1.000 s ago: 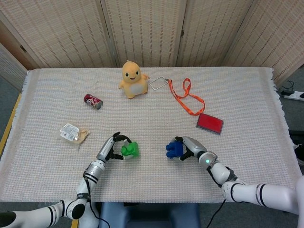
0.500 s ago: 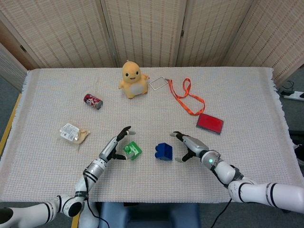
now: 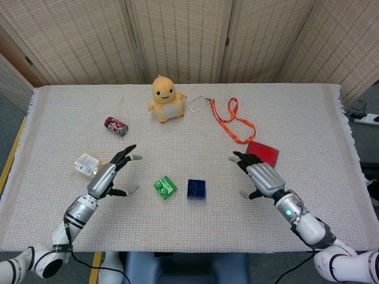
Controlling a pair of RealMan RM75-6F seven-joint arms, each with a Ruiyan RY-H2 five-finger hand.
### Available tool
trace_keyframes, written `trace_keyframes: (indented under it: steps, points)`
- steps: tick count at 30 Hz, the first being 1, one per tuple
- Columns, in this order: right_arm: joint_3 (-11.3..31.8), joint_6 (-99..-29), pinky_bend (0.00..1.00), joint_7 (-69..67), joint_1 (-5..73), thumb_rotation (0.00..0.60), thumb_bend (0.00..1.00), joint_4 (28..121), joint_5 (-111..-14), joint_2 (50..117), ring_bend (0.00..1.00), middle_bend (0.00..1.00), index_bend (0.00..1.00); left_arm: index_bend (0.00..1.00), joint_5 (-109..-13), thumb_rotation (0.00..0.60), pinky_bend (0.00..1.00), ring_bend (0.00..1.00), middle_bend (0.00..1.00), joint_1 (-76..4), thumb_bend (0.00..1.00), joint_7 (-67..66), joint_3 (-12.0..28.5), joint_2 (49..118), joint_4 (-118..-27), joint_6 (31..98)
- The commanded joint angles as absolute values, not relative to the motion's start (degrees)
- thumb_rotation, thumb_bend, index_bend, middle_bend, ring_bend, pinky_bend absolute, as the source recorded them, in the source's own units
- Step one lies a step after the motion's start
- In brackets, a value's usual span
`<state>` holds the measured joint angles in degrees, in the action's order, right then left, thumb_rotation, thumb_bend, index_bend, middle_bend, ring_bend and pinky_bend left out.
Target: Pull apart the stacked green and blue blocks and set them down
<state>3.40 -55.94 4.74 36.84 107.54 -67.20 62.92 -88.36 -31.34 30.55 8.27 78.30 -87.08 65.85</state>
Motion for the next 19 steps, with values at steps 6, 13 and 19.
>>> trace_keyframes:
  steps: [6, 13, 19]
  points:
    - [-2.75, -83.47, 0.00, 22.67, 18.43, 0.600, 0.33, 103.97, -75.60, 68.53, 0.00, 0.00, 0.00, 0.21, -89.28, 0.600, 0.00, 0.00, 0.03, -14.30, 0.33, 13.81, 2.88, 68.76, -94.17, 87.96]
    - [-0.21, -89.02, 0.00, 22.39, 14.12, 0.600, 0.33, 100.91, -74.50, 69.80, 0.00, 0.00, 0.00, 0.13, -82.38, 0.600, 0.00, 0.00, 0.00, -9.02, 0.33, -2.86, 3.45, 65.93, -98.13, 91.75]
    - [0.35, -86.59, 0.00, 23.55, 14.06, 0.600, 0.33, 101.09, -74.39, 70.26, 0.00, 0.00, 0.00, 0.03, -80.77, 0.600, 0.00, 0.00, 0.00, -10.06, 0.33, 0.36, 2.67, 63.05, -98.55, 85.27]
